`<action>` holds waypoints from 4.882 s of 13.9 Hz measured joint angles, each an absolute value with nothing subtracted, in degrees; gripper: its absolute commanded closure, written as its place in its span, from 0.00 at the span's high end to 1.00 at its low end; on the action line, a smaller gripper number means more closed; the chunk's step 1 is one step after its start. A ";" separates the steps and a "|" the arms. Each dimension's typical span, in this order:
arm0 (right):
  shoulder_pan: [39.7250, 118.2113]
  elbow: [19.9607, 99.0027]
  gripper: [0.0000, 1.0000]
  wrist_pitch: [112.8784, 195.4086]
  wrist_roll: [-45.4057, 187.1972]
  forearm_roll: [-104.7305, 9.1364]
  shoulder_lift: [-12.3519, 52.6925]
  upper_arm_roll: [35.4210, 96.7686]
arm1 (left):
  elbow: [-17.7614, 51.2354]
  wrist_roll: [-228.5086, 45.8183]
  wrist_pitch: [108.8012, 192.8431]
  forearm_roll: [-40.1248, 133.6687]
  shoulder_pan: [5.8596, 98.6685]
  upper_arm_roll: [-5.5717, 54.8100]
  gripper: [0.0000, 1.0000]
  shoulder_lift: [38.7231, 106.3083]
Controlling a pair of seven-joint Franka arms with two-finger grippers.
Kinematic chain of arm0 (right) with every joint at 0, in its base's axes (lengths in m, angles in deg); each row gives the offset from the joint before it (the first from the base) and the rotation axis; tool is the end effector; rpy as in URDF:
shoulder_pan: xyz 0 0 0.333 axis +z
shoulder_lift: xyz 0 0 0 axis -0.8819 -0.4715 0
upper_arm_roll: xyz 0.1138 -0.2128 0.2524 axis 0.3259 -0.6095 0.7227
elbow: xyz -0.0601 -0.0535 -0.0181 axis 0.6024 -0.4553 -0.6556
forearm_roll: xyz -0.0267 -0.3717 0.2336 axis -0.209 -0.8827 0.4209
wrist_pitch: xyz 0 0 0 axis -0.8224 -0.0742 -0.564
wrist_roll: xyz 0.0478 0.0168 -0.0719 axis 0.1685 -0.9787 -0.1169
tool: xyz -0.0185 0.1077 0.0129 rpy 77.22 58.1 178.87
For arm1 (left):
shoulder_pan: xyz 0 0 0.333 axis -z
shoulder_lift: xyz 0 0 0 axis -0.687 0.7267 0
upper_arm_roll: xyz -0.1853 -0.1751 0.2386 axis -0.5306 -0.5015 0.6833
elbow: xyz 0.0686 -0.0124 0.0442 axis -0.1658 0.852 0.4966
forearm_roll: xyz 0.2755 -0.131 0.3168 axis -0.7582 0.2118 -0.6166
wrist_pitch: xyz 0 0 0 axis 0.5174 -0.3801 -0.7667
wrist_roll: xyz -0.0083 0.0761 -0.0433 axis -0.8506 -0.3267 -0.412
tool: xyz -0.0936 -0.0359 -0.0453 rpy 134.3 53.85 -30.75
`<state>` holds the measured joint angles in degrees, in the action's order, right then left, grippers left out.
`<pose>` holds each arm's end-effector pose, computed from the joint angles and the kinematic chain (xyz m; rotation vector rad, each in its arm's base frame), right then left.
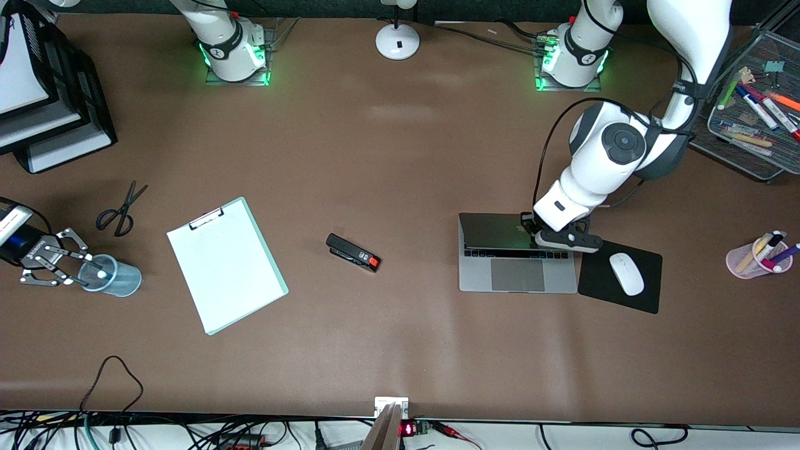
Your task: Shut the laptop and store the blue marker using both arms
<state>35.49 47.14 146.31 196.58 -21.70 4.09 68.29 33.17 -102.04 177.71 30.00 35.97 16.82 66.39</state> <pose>0.6960 -0.3070 0.2623 -2.0024 -1.4167 -1.1697 0.6290 -0.2003 0.3100 3.0202 -0.1389 0.2413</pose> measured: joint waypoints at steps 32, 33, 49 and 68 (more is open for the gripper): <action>63.69 47.99 1.00 129.12 66.66 -82.59 36.22 69.23 | 10.12 -101.86 158.59 24.03 36.77 17.78 0.14 79.44; 63.82 49.17 1.00 128.91 66.16 -82.95 37.75 69.24 | 8.81 -101.97 154.12 24.03 36.80 17.18 0.21 77.62; 63.75 56.14 1.00 130.40 65.68 -84.88 48.71 68.97 | 3.06 -99.20 125.85 29.74 35.91 16.67 1.00 60.01; 63.66 55.76 1.00 129.24 65.73 -84.93 48.62 68.60 | 13.49 -82.75 128.97 37.23 41.47 37.87 1.00 46.25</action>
